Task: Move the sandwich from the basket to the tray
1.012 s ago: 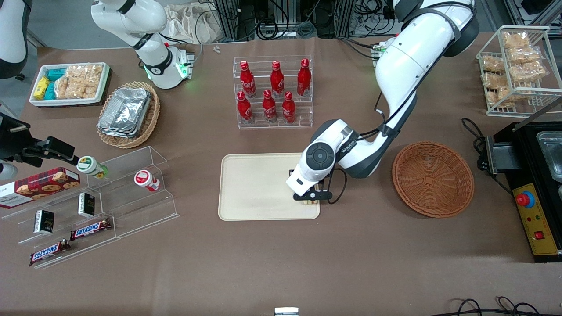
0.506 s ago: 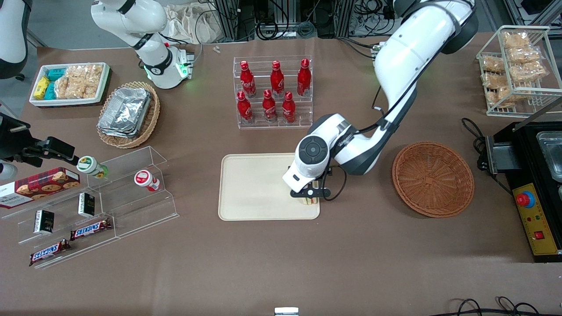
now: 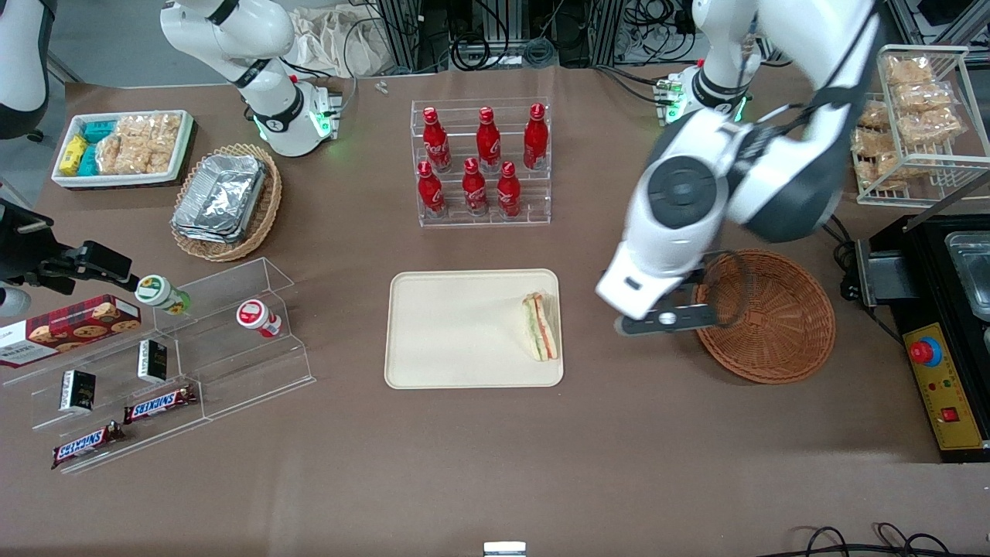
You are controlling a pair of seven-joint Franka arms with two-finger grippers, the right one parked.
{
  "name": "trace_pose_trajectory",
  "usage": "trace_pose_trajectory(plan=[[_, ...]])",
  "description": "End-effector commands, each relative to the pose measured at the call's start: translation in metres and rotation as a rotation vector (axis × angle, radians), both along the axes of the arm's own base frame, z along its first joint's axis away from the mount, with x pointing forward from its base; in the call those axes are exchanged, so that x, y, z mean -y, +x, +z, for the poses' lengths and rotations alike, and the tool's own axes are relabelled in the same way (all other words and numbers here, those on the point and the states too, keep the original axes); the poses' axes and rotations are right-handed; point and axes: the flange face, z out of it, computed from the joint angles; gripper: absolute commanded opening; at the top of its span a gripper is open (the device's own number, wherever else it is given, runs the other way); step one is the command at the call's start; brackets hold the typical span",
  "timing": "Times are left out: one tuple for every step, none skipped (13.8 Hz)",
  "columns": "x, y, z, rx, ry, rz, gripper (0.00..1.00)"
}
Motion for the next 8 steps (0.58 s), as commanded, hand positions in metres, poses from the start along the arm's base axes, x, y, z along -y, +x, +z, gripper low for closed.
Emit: trace_pose_trajectory(plan=[[-0.059,-0.003,0.036,-0.027,-0.037,-0.028,1.0],[-0.087,-0.002,0.051,-0.035,-0.066,-0.028,1.0],[-0.109,-0.005,0.064,-0.049,-0.086,-0.052,1.0],[-0.124,-0.012,0.075,-0.077,-0.085,-0.096,1.0],[-0.148,-0.015,0.082,-0.101,-0.083,-0.096,1.0],[-0.158,-0.023,0.097,-0.098,-0.108,-0.086,1.0],[-0.173,-0.032,0.109,-0.092,-0.111,-0.052,1.0],[-0.185,-0.042,0.114,-0.095,-0.103,-0.043,1.0]])
